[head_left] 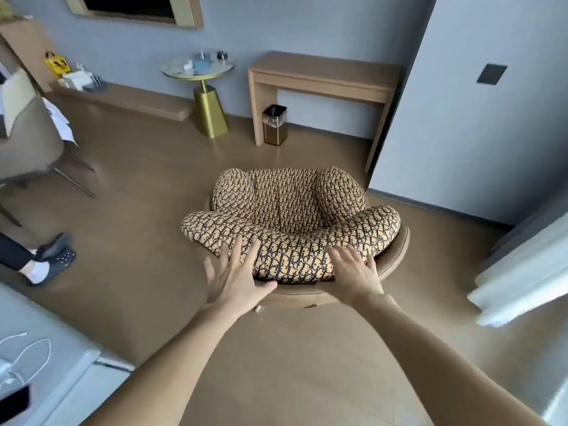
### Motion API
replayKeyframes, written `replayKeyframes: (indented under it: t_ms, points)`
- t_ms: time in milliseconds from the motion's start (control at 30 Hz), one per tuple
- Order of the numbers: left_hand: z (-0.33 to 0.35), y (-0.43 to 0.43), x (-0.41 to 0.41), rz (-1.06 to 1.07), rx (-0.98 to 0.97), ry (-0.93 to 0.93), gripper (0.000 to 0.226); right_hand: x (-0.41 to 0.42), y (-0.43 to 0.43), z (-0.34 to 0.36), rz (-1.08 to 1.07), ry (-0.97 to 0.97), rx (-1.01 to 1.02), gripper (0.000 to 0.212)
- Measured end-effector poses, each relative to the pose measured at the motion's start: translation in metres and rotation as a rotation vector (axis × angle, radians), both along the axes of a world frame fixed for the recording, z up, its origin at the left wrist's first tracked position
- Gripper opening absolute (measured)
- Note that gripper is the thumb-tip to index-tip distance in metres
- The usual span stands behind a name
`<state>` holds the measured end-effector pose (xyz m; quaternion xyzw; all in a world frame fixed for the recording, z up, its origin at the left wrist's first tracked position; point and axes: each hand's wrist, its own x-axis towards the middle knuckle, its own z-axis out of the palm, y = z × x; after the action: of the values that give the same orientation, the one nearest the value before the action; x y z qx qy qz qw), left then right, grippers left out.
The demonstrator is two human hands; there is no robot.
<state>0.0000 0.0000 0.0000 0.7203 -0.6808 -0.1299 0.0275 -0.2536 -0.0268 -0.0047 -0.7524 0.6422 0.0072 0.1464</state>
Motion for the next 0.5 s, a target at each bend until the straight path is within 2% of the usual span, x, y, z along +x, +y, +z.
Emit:
replayKeyframes:
  t_ms: [100,233,400,500]
  points:
    - [-0.051,-0.016,-0.01,-0.045,0.039,-0.075,0.101,0.004,-0.01,-0.059,0.061,0.059,0.067,0.098]
    - [-0.116,-0.03,-0.017,-0.163,0.052,-0.172,0.093,0.0,-0.019,-0.126,0.161,0.092,0.05,0.084]
    - [-0.16,-0.047,-0.012,-0.225,0.154,-0.233,0.075,-0.018,-0.031,-0.168,0.241,0.081,-0.028,0.077]
    - [-0.17,-0.063,-0.003,-0.234,0.181,-0.235,0.068,-0.049,-0.043,-0.175,0.269,0.173,-0.087,0.078]
